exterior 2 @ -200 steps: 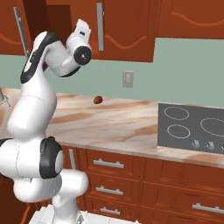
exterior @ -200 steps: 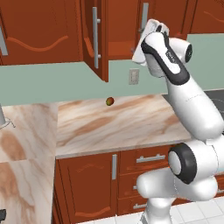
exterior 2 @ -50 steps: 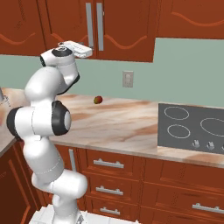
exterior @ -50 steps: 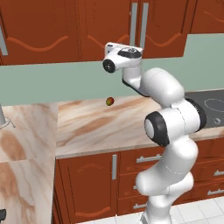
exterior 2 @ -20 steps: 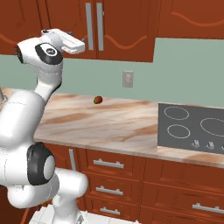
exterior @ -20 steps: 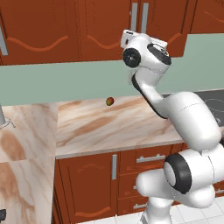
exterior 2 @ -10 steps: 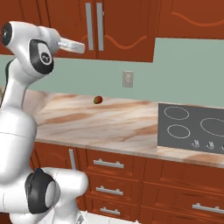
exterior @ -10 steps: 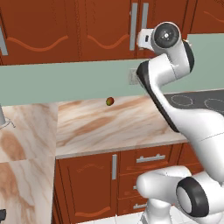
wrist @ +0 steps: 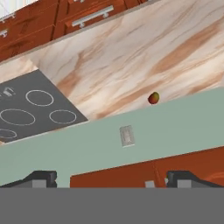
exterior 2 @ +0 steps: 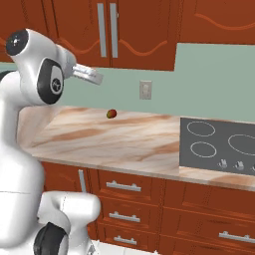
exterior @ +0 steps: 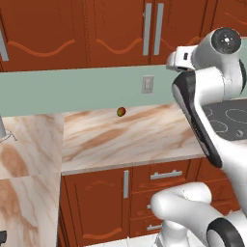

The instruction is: Close all open cabinet doors.

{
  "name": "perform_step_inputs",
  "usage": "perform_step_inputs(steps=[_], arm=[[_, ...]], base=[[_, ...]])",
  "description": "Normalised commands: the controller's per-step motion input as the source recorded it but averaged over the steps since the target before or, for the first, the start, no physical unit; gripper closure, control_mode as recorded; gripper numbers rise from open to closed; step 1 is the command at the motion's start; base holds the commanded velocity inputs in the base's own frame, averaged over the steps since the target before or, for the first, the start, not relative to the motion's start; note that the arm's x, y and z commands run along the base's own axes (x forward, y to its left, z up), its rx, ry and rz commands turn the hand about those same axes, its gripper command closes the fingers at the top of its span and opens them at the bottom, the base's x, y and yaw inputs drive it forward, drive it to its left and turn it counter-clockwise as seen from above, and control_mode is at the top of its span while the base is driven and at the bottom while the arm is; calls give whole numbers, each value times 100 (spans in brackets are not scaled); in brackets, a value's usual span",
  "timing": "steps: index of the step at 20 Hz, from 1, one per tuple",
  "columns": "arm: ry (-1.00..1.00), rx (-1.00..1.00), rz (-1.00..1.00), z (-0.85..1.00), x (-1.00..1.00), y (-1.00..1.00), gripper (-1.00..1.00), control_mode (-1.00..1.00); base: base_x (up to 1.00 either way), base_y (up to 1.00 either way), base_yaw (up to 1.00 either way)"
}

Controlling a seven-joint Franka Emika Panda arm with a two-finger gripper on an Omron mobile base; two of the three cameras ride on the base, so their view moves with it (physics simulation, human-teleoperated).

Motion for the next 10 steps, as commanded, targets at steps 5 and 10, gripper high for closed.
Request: perform_step_inputs(steps=[5, 10], arm=[[0, 8, 20, -29, -22, -27, -100, -100], [1, 0, 9, -9, 0, 1, -100, -100]], base=[[0, 0, 0], [0, 0, 0]])
